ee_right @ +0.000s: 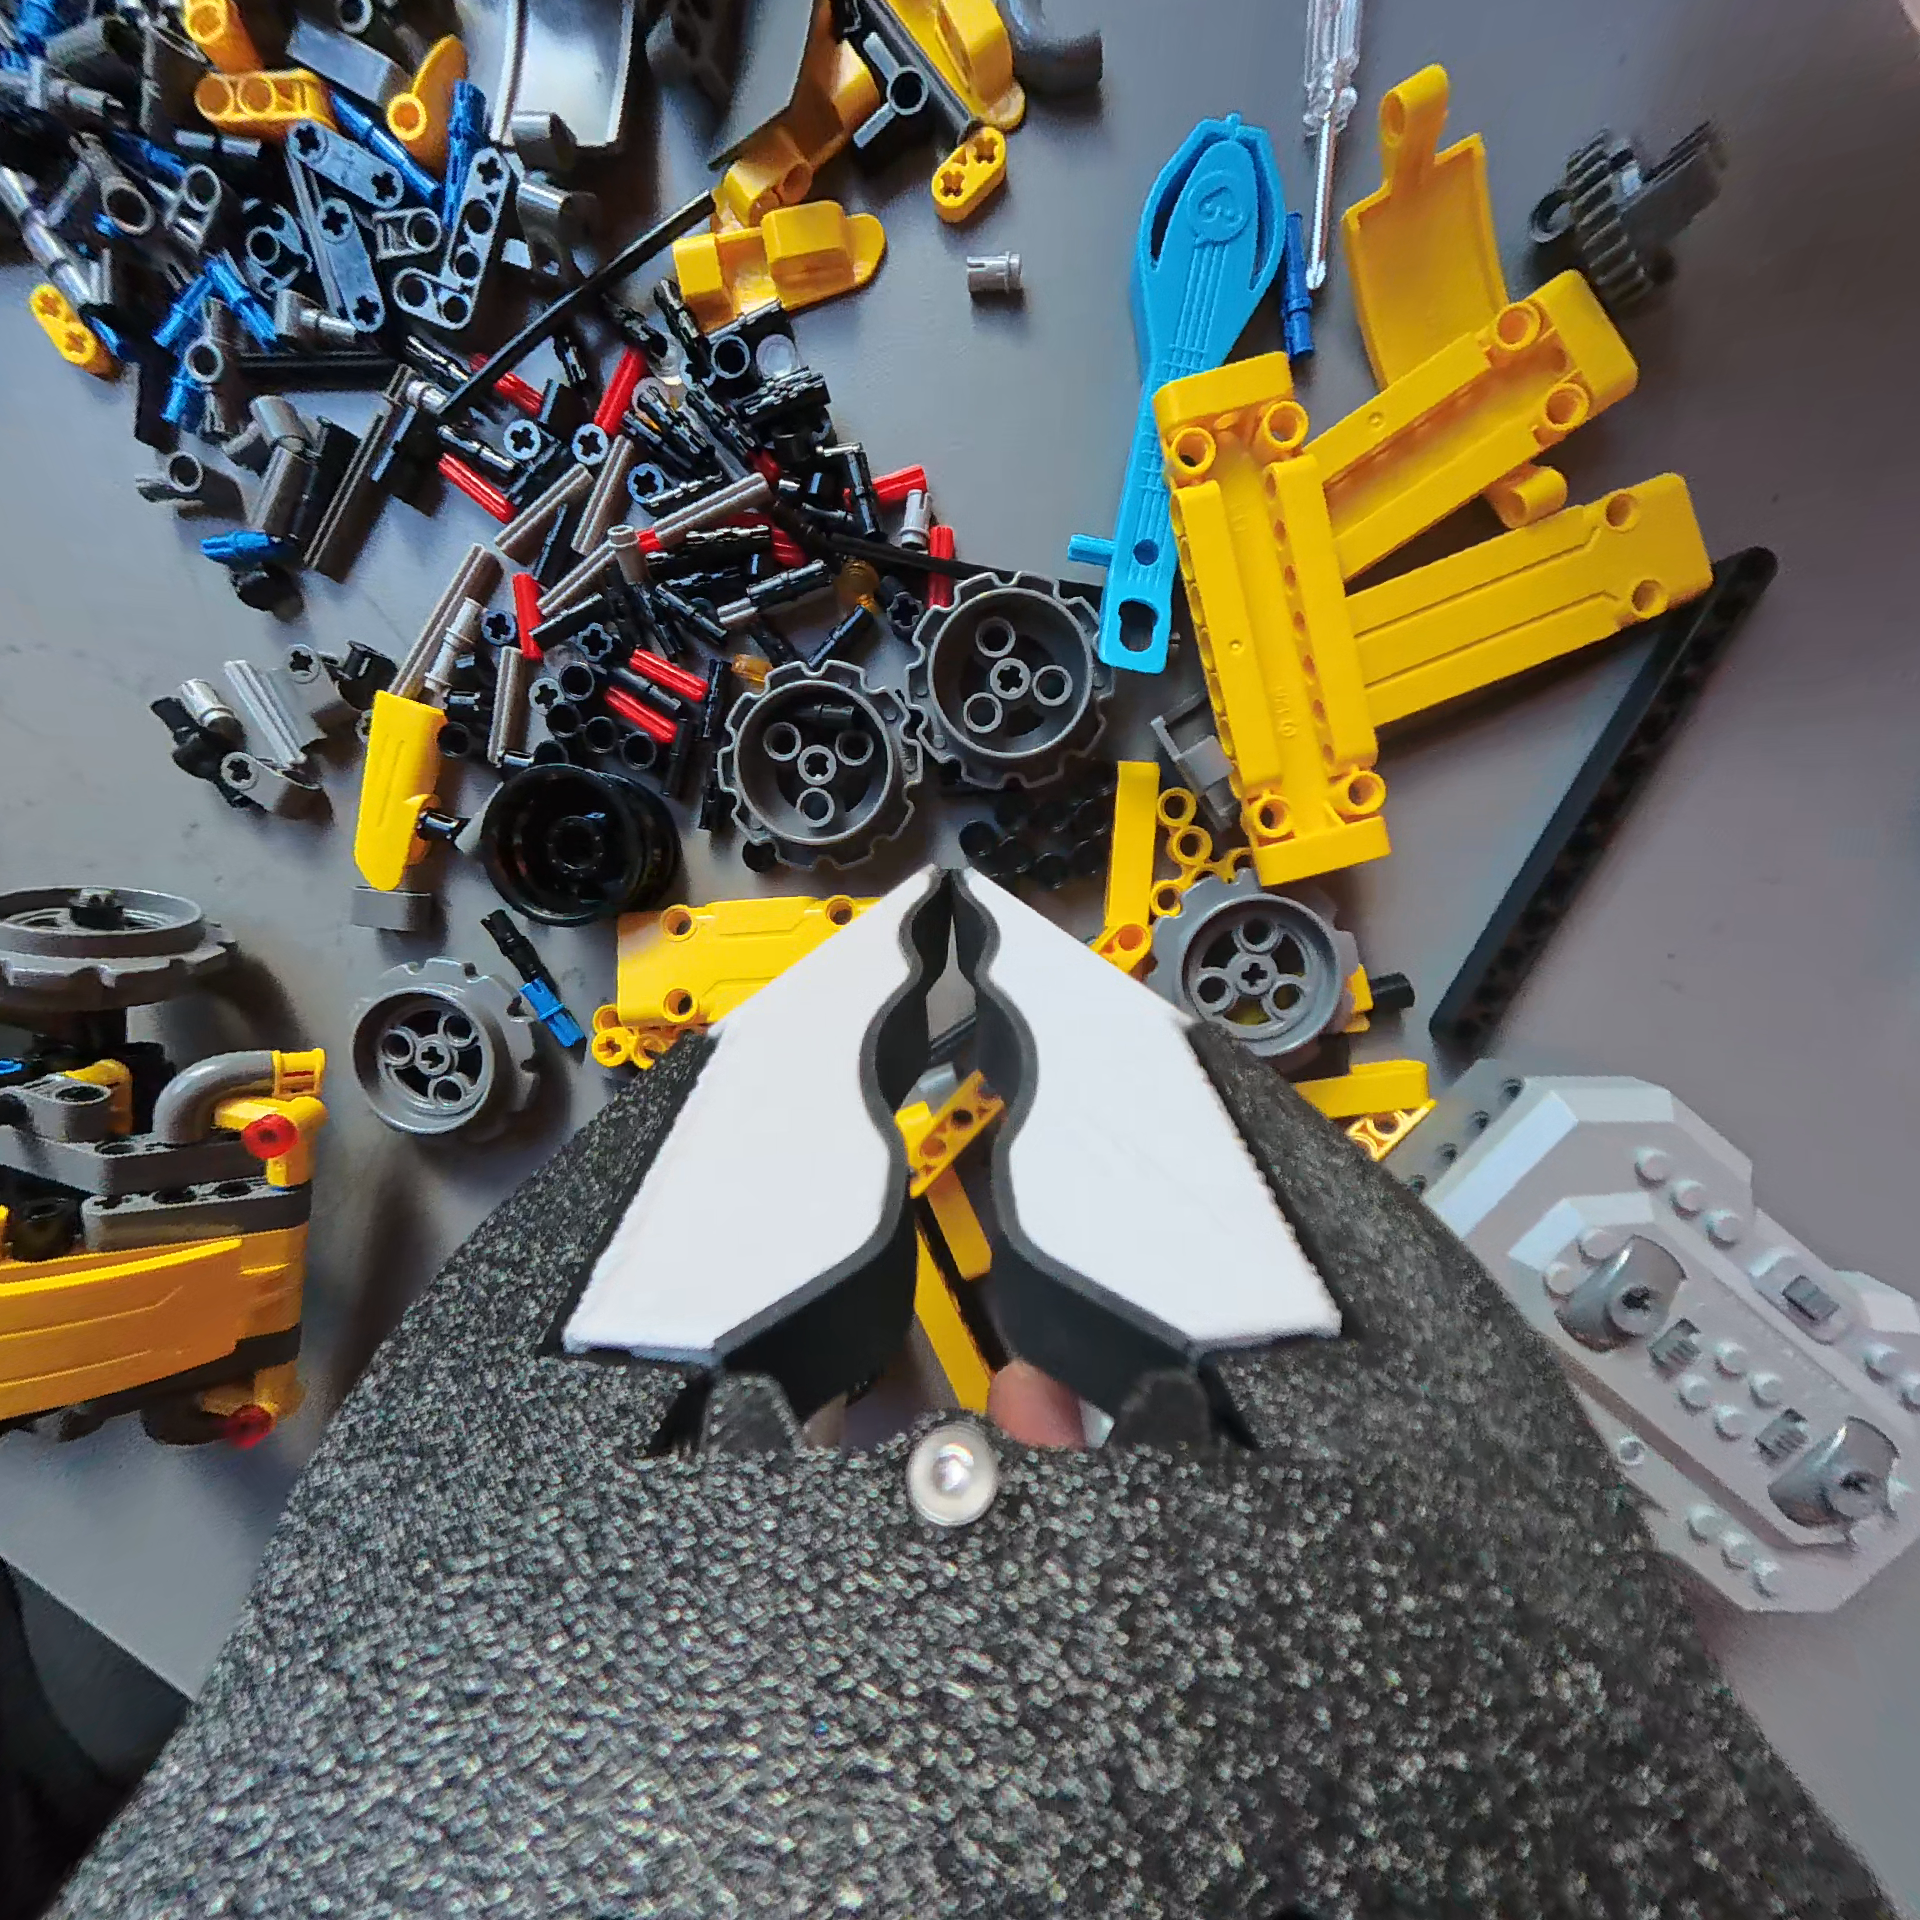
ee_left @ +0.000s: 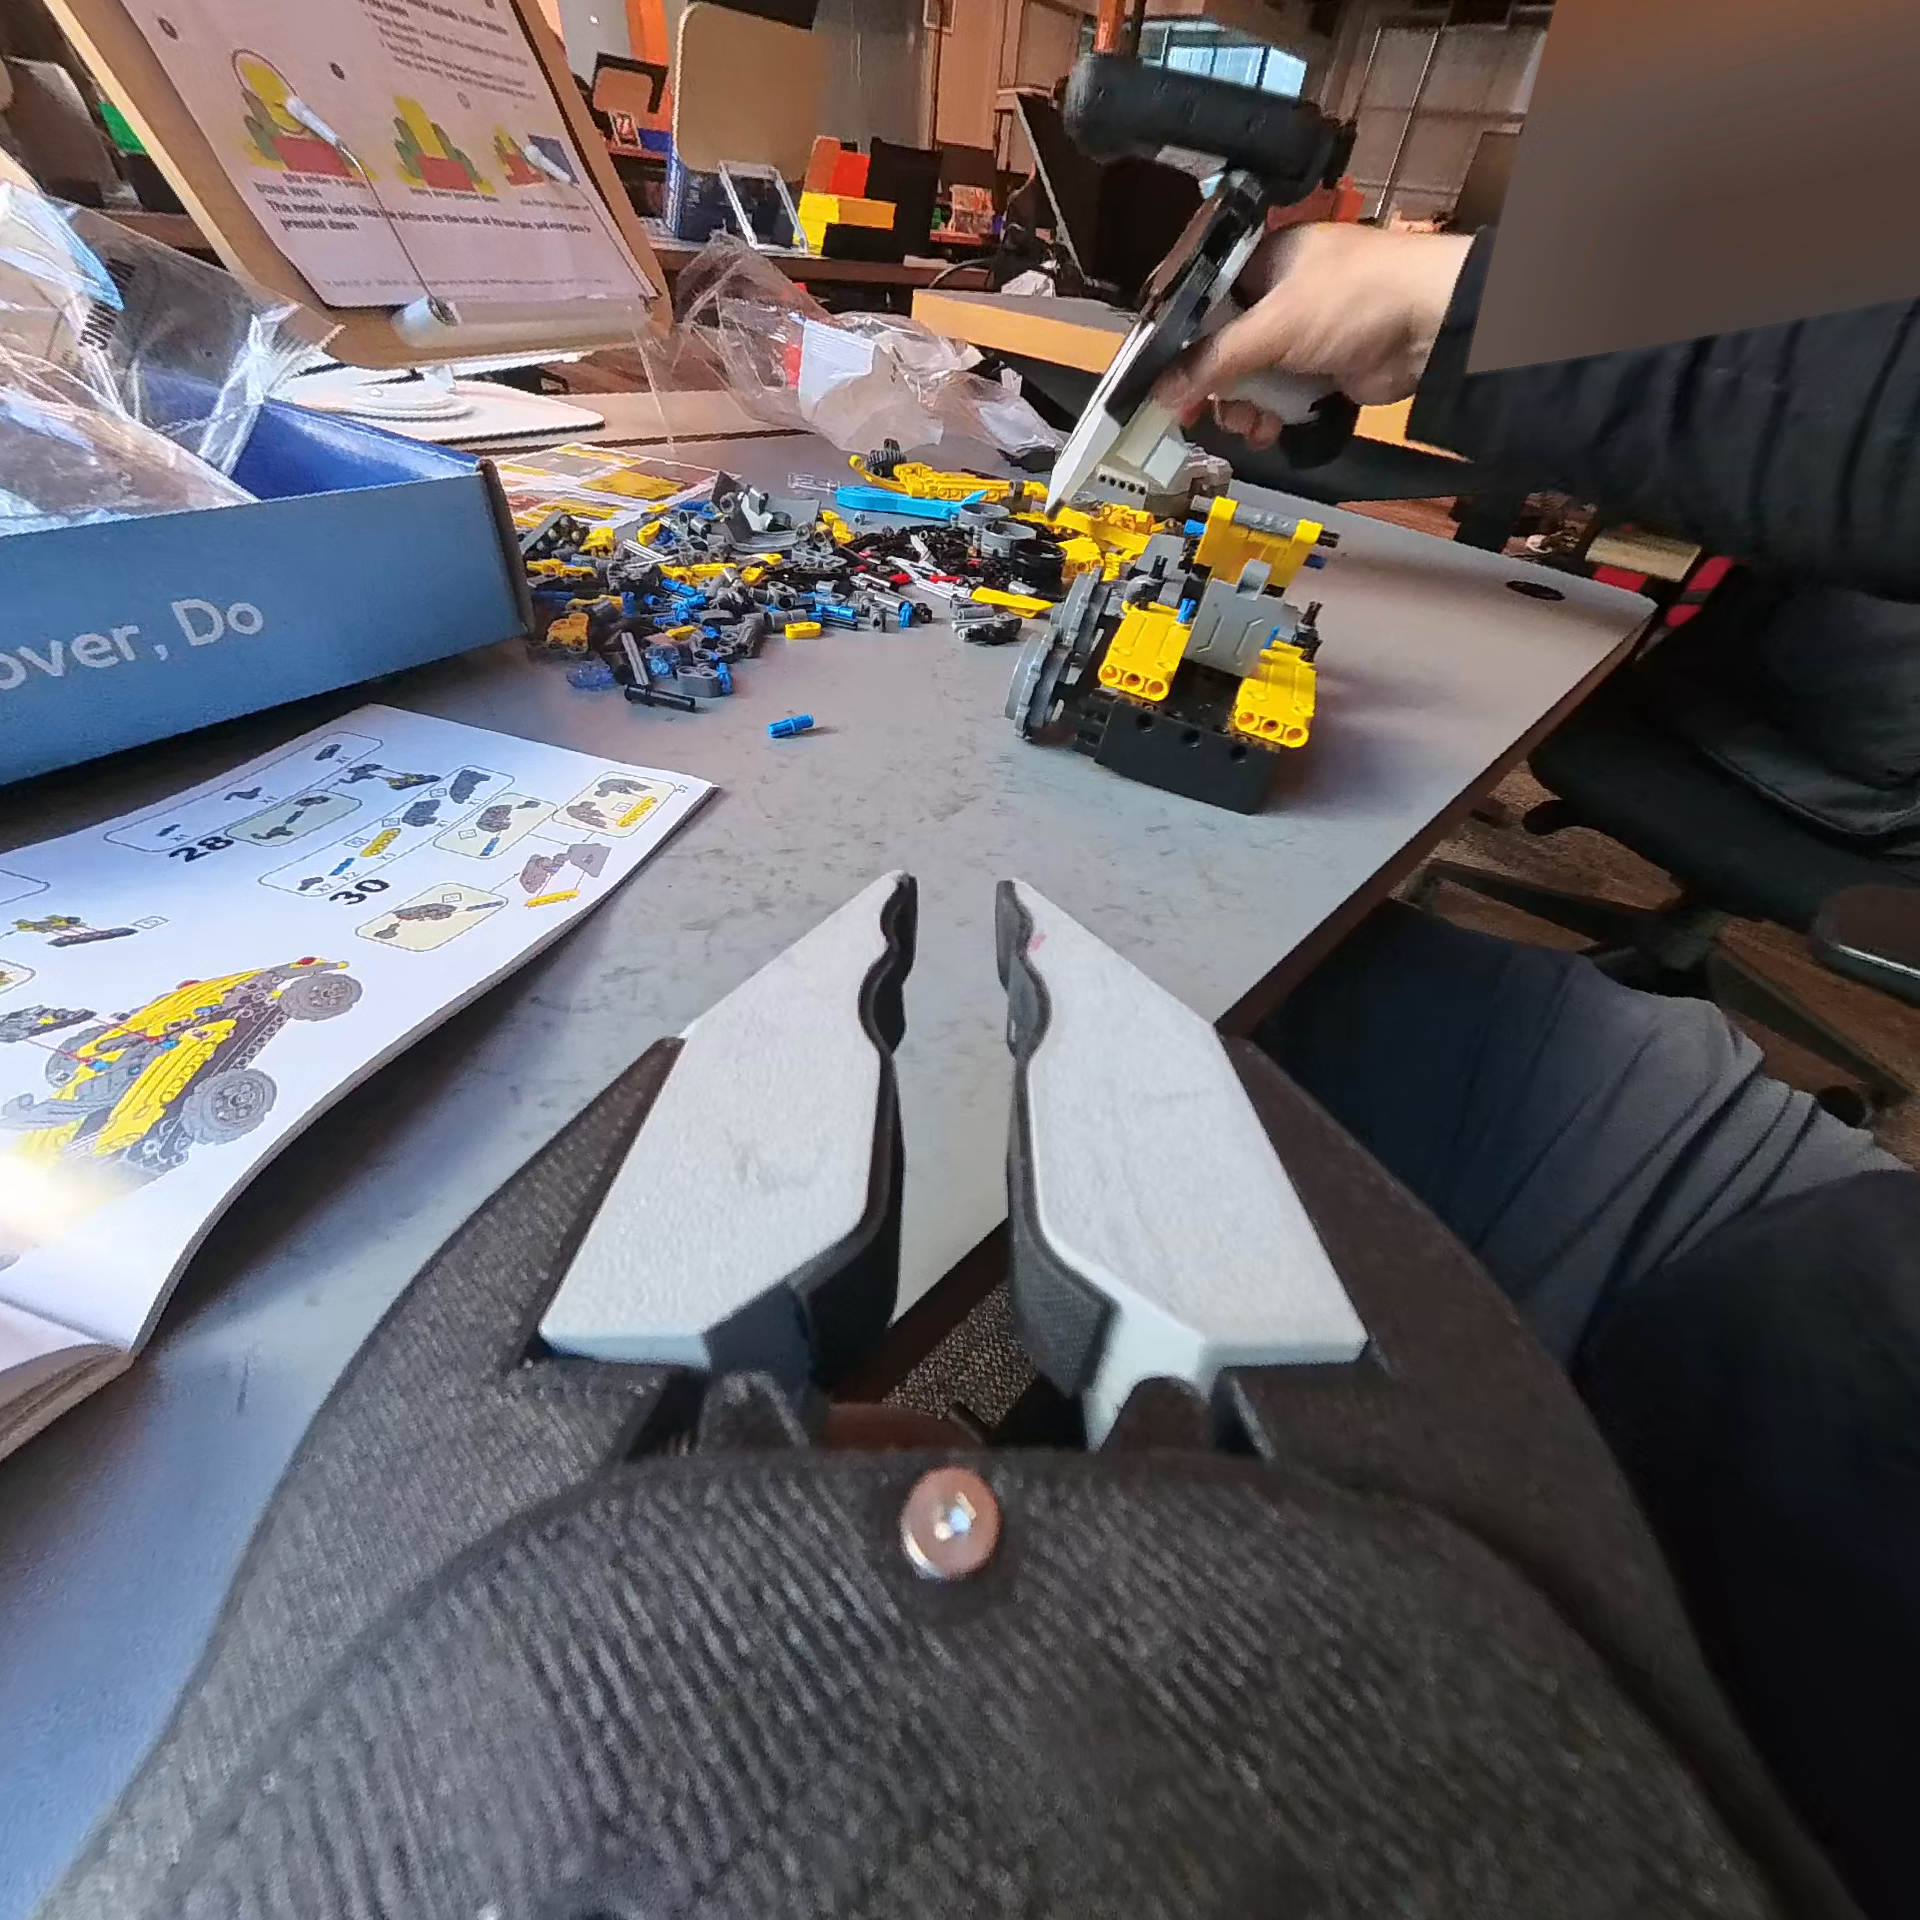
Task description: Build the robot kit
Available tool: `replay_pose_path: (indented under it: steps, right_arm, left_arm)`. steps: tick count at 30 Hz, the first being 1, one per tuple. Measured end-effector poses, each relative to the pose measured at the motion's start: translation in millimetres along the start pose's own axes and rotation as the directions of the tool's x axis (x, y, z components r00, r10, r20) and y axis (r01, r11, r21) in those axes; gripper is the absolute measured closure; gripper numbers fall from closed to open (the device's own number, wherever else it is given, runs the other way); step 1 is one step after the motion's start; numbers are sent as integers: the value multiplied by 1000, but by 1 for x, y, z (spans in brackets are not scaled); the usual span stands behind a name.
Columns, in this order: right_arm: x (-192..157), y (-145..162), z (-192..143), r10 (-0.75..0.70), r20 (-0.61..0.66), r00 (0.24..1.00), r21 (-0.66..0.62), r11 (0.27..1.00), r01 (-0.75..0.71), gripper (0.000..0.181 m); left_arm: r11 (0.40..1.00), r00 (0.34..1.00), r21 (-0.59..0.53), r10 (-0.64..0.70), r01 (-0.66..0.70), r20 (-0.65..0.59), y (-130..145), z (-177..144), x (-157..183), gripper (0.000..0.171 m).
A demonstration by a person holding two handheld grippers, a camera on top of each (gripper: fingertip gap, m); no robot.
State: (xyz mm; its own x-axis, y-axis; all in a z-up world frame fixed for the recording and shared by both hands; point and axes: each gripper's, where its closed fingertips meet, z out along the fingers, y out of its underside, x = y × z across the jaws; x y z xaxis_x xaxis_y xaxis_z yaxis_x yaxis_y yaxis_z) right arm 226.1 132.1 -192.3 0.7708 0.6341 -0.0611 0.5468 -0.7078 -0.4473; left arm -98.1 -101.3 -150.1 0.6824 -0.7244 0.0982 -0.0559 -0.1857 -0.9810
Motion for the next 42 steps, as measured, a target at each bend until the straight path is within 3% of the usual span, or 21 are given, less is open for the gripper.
replay_pose_path:
  steps: [7, 10, 18, 26, 31, 34, 42]
  right_arm:
    - [-2, 1, 1, 3, 19, 1000, -8, 1000, -2, 166]
    - [9, 2, 4, -18, -50, 999, -18, 1000, 18, 166]
    - [10, 1, 8, 17, -29, 999, -44, 999, -19, 168]
    - [10, 3, 9, -44, -111, 993, -83, 996, 34, 162]
    - [-4, 0, 7, 22, -15, 1000, -42, 999, -23, 168]
    - [4, 1, 1, 27, -60, 998, -27, 999, -28, 166]
    - [-1, -1, 9, 56, -23, 998, -22, 998, -57, 162]
  left_arm:
    - [1000, 1000, -6, 7, -7, 15, 1, 0, -2, 160]
    - [1000, 1000, -10, 3, -3, 23, 2, 1, -4, 160]
    - [999, 1000, -31, 20, -20, 19, 6, 5, -3, 160]
    - [999, 998, -30, 45, -44, 50, 5, 1, -7, 160]
    - [998, 996, -30, 62, -60, 59, 5, -4, -6, 161]
    - [999, 997, -21, 50, -49, 57, 3, -7, -6, 161]
    - [998, 998, -25, 52, -51, 42, 4, -5, -4, 161]
